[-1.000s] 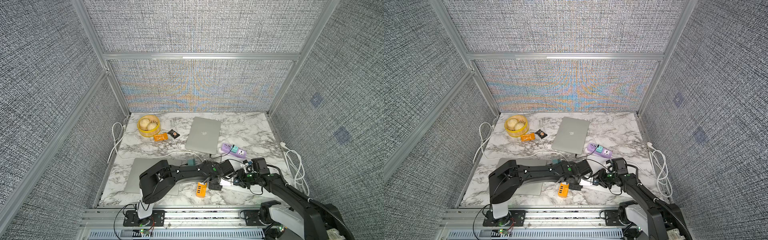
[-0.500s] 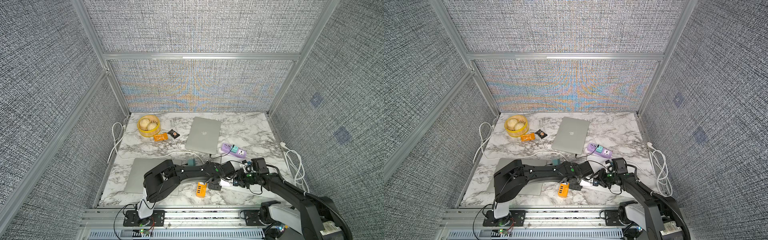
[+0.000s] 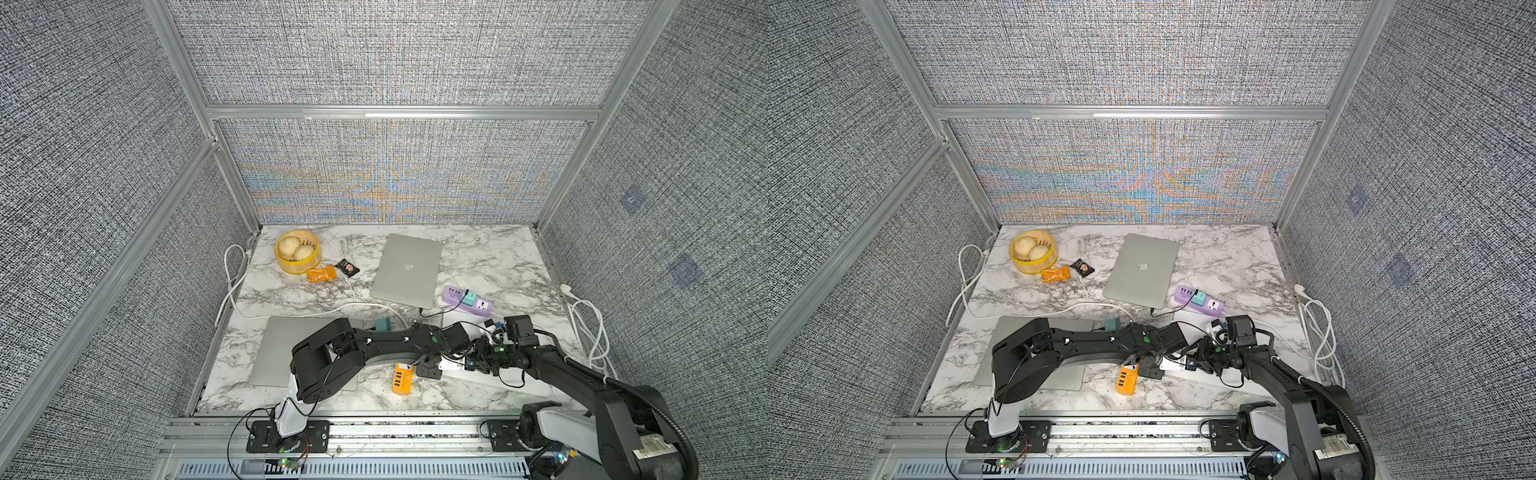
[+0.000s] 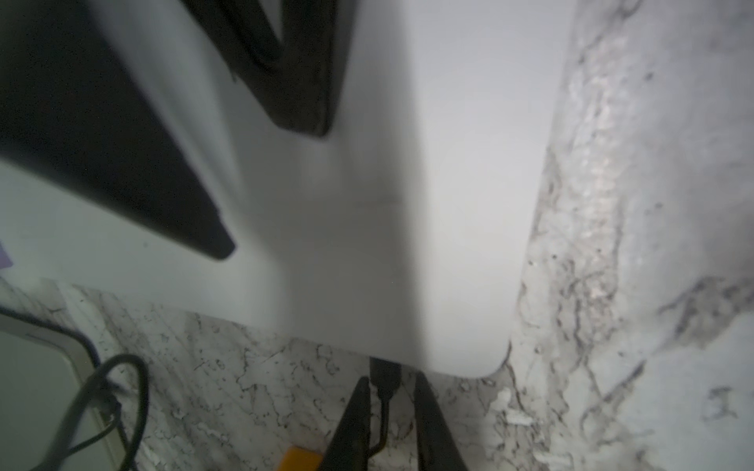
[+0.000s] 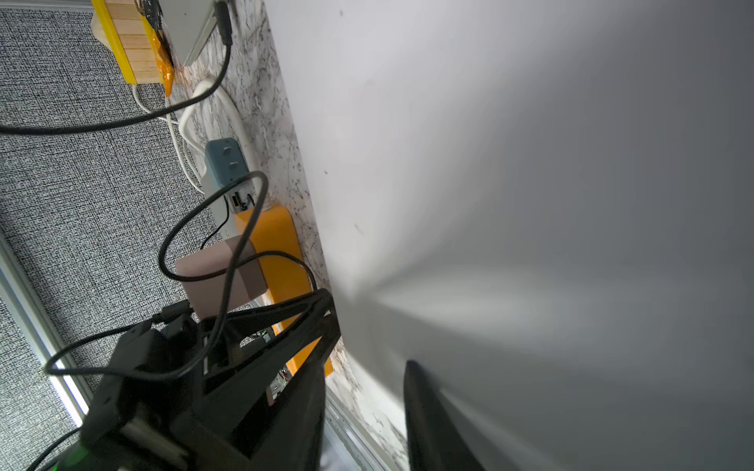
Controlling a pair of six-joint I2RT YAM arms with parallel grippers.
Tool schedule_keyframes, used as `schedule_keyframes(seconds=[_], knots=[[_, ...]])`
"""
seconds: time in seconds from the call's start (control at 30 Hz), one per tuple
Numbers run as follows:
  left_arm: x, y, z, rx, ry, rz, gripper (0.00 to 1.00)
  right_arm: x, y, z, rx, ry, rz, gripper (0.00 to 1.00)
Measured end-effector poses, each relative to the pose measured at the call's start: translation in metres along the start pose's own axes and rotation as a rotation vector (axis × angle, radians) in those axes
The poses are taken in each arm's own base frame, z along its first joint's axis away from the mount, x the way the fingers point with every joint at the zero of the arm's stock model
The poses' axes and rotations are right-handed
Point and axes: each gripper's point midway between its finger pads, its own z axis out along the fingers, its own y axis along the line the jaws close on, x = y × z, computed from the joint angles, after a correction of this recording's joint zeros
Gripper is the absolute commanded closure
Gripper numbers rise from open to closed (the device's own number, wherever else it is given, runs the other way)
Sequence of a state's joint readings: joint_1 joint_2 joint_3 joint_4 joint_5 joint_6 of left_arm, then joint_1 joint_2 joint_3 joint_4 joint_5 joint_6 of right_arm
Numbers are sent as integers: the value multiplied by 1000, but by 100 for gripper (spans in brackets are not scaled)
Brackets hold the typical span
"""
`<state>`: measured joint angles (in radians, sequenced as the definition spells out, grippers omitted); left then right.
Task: Unplug the laptop charger
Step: Remove the charging cable from the laptop.
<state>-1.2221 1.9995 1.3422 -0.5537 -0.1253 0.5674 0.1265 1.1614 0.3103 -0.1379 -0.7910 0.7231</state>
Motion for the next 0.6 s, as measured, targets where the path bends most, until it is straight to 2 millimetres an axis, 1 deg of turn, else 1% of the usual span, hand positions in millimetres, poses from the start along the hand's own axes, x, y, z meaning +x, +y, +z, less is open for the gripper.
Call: schedule_keyframes(seconds=[0.23,0.6], knots=[[-1,3,1,11,-30,-24,80,-2,-3,-4,1,-19,-11,65],[-5,5,-1,43,-60,-52,79,6,-7,-3,-34,25,-24,67]])
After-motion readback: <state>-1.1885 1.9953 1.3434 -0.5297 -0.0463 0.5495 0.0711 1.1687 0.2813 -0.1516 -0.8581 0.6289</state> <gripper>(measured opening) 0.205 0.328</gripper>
